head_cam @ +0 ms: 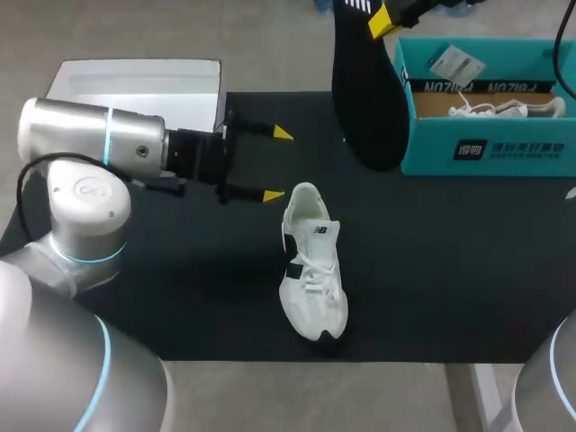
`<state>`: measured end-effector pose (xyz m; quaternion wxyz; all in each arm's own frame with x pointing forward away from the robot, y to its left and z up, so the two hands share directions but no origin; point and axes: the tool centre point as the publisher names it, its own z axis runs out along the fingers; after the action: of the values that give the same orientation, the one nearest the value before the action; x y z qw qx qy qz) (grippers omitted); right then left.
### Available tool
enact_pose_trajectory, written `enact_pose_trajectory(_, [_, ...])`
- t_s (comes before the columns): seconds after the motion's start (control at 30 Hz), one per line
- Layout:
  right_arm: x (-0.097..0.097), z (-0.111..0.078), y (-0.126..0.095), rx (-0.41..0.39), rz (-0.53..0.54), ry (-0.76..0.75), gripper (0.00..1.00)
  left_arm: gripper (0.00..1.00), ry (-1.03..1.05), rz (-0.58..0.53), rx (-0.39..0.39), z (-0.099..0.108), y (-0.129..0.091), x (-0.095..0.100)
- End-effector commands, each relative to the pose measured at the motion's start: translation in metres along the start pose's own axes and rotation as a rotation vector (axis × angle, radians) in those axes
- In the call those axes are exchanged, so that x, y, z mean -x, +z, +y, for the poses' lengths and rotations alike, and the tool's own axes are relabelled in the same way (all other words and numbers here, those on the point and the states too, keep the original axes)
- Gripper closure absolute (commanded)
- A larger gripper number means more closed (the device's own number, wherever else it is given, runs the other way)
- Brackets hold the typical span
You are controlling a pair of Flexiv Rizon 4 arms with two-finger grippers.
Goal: Take the shoe out of the shoebox, open the shoe tongue, remove and reinsert the insole, then place the shoe into the shoebox
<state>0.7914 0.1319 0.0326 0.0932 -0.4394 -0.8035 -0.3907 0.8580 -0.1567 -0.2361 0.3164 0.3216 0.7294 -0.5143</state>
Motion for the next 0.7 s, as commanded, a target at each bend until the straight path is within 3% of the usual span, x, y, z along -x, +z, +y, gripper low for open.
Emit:
enact_pose_trajectory(0.03, [0.0,0.002,0.002,-0.003,-0.001,0.002,1.0,0.0,0.002,-0.131,0.0,0.001,0.005,0.001])
enact_pose_trajectory(0.33, [0.0,0.002,0.002,-0.003,-0.001,0.002,1.0,0.0,-0.04,-0.096,0.014,0.006,0.013,0.012])
enact_pose_trajectory(0.7, [0.0,0.002,0.002,-0.003,-0.001,0.002,1.0,0.0,-0.04,-0.096,0.014,0.006,0.013,0.012])
